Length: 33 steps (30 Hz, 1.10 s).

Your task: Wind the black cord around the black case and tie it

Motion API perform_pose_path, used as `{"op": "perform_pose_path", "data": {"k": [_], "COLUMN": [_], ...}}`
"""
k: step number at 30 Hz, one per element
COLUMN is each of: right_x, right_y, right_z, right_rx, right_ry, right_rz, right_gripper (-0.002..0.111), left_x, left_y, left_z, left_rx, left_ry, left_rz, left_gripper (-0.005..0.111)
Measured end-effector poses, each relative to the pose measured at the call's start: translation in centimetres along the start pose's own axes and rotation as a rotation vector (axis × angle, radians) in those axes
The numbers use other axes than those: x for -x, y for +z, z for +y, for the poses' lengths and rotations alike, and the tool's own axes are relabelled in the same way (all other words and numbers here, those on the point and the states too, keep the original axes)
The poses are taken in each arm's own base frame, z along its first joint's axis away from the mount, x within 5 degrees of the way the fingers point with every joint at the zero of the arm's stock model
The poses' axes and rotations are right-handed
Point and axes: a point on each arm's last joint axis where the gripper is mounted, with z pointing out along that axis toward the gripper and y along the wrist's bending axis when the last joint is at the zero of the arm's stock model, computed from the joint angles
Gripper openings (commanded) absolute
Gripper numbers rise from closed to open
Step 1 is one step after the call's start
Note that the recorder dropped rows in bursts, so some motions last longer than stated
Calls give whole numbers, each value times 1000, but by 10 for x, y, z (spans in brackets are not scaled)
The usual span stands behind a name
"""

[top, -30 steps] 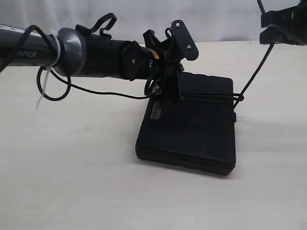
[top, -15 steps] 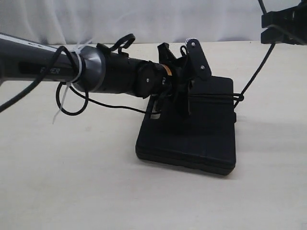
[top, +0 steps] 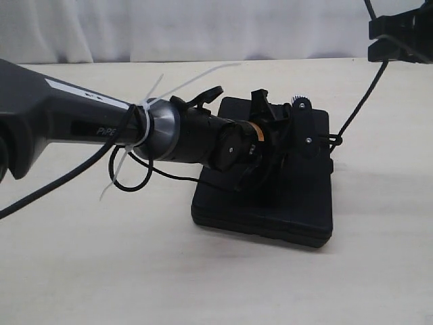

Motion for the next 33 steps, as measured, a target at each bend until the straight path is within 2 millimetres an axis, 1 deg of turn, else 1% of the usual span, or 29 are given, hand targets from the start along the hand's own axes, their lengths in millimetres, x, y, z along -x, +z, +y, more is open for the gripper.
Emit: {"op": "perform_pose_path", "data": {"k": [4,7,12,20,27,30,33], "right_x": [0,-1,-3,-16,-23,-27,-33], "right_y": [0,0,-2,-3,-9,-6,1], "right_z": [0,-4,-16,-36,-51,-54,-57], "right_rx": [-1,-48,-163,-377,-560,-581,-585], "right_ry": [-2,-31,-30,-36,-8,-19,-29], "right_rz": [1,7,39,115,158,156,175], "right_gripper": [4,4,4,4,4,4,4], "left_x": [0,4,6,6,-5,-8,-9], "left_y": [0,-4,-7,-7,-7,-7,-7], "left_z": [0,4,6,6,15,18,20], "left_rx": [4,8,15,11,26,31,33], "left_ry": [2,1,1,1,-17,-23,-25], "left_rz": [-2,-9,-15,-13,6,11,13], "left_gripper": [0,0,0,0,0,0,0]}}
